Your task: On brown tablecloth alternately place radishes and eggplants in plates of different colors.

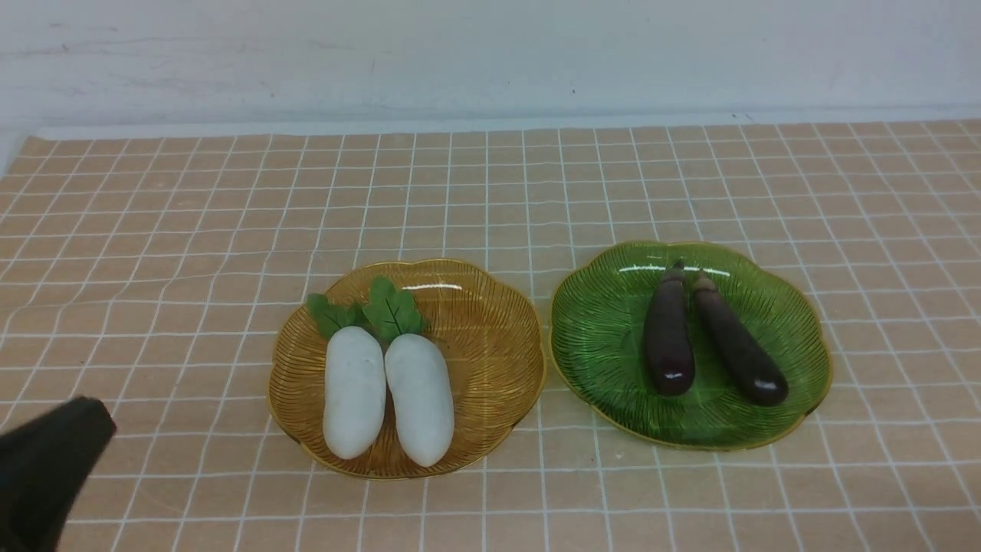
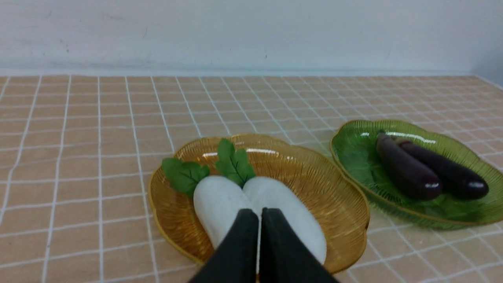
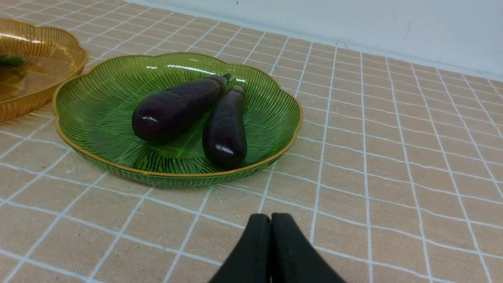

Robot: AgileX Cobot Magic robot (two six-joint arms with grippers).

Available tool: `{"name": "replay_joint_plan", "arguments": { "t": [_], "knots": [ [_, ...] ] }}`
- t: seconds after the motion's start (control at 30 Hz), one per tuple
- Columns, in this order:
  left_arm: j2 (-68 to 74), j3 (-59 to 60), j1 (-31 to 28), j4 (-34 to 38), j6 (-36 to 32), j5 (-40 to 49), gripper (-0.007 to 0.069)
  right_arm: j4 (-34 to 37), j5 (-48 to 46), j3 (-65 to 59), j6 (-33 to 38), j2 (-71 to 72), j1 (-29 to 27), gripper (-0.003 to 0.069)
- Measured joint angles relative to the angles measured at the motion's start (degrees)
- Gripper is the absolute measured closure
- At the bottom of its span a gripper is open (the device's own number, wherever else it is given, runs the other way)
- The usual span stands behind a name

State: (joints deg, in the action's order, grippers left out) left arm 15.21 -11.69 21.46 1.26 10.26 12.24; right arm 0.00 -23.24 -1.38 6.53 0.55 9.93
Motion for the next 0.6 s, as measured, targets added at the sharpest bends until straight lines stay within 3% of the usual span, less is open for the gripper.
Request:
{"name": "replay_joint_plan", "arguments": {
  "t": [0.27, 0.6],
  "knots": [
    [-0.18, 5.37, -1.11, -1.26, -0.67, -0.9, 0.0627, 0.0, 0.0, 0.0, 0.0, 0.0, 0.05, 0.0675],
    [-8.62, 12.09, -10.84, -5.75, -0.73, 0.11, 0.0627, 0.0, 0.0, 0.0, 0.0, 0.0, 0.05, 0.0675]
  ]
}}
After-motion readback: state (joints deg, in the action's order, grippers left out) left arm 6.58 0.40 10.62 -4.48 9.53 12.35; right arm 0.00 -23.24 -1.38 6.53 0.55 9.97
